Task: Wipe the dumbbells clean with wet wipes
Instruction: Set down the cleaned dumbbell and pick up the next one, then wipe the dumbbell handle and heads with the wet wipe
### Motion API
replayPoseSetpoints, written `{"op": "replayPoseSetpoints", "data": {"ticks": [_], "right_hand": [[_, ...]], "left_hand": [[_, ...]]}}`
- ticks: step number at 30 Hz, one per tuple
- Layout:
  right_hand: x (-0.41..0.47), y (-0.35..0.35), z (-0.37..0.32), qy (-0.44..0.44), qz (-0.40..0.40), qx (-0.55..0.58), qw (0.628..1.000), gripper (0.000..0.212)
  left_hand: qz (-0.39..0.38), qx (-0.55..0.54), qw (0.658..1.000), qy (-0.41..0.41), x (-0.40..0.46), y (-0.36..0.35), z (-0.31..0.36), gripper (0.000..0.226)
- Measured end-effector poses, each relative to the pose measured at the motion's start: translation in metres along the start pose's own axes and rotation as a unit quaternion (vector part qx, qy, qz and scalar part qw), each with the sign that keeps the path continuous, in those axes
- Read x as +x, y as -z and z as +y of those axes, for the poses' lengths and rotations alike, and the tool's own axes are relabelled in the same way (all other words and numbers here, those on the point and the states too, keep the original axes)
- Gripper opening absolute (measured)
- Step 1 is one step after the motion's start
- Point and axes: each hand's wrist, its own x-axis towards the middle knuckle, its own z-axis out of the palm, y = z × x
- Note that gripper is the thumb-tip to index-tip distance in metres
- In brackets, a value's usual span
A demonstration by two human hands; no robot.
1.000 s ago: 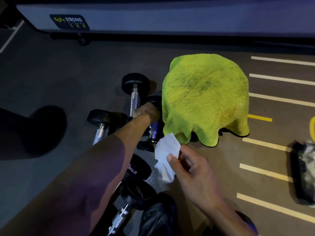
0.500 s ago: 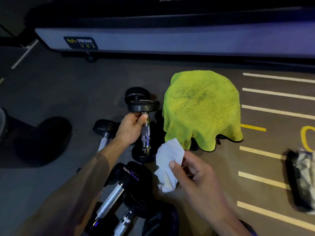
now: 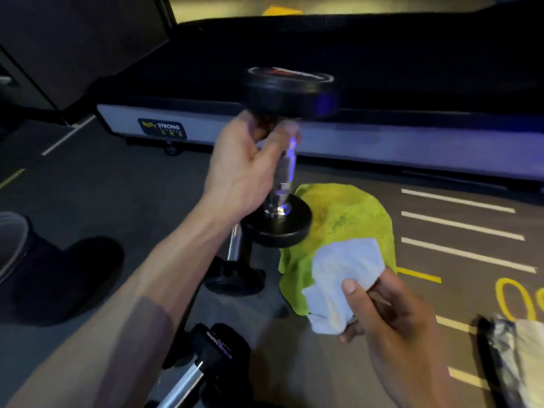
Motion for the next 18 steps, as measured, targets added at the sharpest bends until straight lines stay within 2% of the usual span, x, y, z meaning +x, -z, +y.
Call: {"op": "replayPoseSetpoints", "data": {"ticks": [4, 9, 13, 18], "right_hand": [[0.011, 0.009, -0.011, 0.015, 0.019, 0.01, 1.0, 0.013], [0.025, 0.025, -0.014, 0.032, 0.043, -0.007, 0.999, 0.03], [0.038, 0.035, -0.018, 0.073, 0.067, -0.016, 0.995, 0.047], [0.063, 0.037, -0.016, 0.124, 0.11, -0.113, 0.98, 0.045]], "left_hand": [[-0.059, -0.033, 0.998, 0.007, 0.007, -0.04, -0.001, 0.03], [-0.108, -0.051, 0.992, 0.044, 0.003, -0.07, -0.013, 0.033], [-0.095, -0.094, 0.989, 0.067, 0.009, -0.074, -0.013, 0.024], [-0.071, -0.133, 0.985, 0.081, 0.009, -0.074, -0.016, 0.053]]}}
